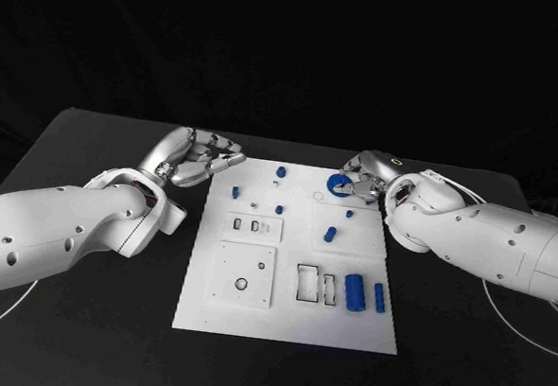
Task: Assemble the parts on the task board
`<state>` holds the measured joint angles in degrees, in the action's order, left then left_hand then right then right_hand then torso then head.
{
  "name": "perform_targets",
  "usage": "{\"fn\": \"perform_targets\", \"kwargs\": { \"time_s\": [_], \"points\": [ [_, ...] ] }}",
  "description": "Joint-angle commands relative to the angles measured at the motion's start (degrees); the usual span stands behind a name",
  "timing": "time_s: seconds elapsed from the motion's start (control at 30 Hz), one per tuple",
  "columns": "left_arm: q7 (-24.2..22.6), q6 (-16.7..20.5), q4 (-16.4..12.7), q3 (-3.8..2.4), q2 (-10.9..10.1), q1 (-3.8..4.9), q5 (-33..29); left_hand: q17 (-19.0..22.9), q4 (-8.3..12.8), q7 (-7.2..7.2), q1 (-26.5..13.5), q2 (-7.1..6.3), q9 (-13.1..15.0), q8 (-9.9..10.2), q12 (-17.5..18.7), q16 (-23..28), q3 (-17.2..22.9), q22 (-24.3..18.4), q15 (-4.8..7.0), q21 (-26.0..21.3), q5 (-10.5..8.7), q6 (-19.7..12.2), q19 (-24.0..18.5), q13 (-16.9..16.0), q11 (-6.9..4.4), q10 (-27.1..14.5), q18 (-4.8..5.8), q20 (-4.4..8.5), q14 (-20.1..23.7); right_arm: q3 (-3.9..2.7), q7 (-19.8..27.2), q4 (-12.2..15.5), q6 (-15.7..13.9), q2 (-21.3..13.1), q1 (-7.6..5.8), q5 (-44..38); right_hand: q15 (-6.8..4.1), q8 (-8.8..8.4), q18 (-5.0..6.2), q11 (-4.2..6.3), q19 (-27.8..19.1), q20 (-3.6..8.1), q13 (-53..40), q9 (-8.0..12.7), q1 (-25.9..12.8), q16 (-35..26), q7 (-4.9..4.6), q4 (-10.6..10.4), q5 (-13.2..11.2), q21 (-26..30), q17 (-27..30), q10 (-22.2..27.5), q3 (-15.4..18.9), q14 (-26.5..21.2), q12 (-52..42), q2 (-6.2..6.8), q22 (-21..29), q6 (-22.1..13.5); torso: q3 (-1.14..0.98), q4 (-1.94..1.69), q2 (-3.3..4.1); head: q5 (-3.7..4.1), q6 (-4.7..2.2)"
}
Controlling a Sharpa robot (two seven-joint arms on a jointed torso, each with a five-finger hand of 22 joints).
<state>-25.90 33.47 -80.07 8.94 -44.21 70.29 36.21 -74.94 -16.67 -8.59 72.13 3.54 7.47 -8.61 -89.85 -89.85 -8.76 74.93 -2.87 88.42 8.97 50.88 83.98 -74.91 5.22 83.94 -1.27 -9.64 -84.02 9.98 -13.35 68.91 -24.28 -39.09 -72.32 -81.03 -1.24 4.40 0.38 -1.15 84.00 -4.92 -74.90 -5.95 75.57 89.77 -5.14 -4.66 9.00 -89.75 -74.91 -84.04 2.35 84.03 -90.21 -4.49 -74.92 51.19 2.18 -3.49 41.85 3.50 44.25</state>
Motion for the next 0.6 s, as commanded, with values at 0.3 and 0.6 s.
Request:
{"fn": "perform_targets", "kwargs": {
  "time_s": [0.3, 0.6],
  "points": [
    [-0.73, -0.1, -0.14, -0.04, 0.09, 0.03, 0.2, -15.06, 0.02, -0.03, 0.1, 0.5, 0.06, 0.33, -0.15, -0.15, -0.44, 11.9, 0.49, 0.01, 0.3, 0.09, 1.09, -15.09, -0.38, 6.06, 0.24, 0.34, -5.98, 0.04, -0.81, 0.12, -0.3, 0.07, 0.24, -0.91, -0.13, -0.2, -0.38, -0.09, 6.0, -0.04, -15.1, 0.17, -0.41, 0.23, -0.48, 0.19, 0.76, -0.25, -15.09, -5.96, -0.13, 5.97, 0.21, 0.56, -15.08, 0.84, -0.03, -0.01, 0.04, -0.12, 0.3],
    [-0.76, -0.13, -0.06, -0.04, 0.24, 0.03, 0.21, -15.06, 0.02, -0.03, 0.1, 0.5, 0.06, 0.33, -0.15, -0.15, -0.44, 11.9, 0.49, 0.01, 0.3, 0.09, 1.09, -15.09, -0.38, 6.06, 0.24, 0.34, -5.98, 0.03, -0.32, 0.66, -2.33, -0.35, 0.27, -0.77, 0.23, -0.87, -0.38, -0.49, 6.0, -0.36, -15.1, 0.82, -1.13, 0.23, -0.85, 0.39, 1.18, -0.25, -15.09, -5.96, -0.25, 5.97, 0.21, 1.47, -15.08, -1.01, 0.0, -0.04, 0.07, -0.07, 0.38]
  ]
}}
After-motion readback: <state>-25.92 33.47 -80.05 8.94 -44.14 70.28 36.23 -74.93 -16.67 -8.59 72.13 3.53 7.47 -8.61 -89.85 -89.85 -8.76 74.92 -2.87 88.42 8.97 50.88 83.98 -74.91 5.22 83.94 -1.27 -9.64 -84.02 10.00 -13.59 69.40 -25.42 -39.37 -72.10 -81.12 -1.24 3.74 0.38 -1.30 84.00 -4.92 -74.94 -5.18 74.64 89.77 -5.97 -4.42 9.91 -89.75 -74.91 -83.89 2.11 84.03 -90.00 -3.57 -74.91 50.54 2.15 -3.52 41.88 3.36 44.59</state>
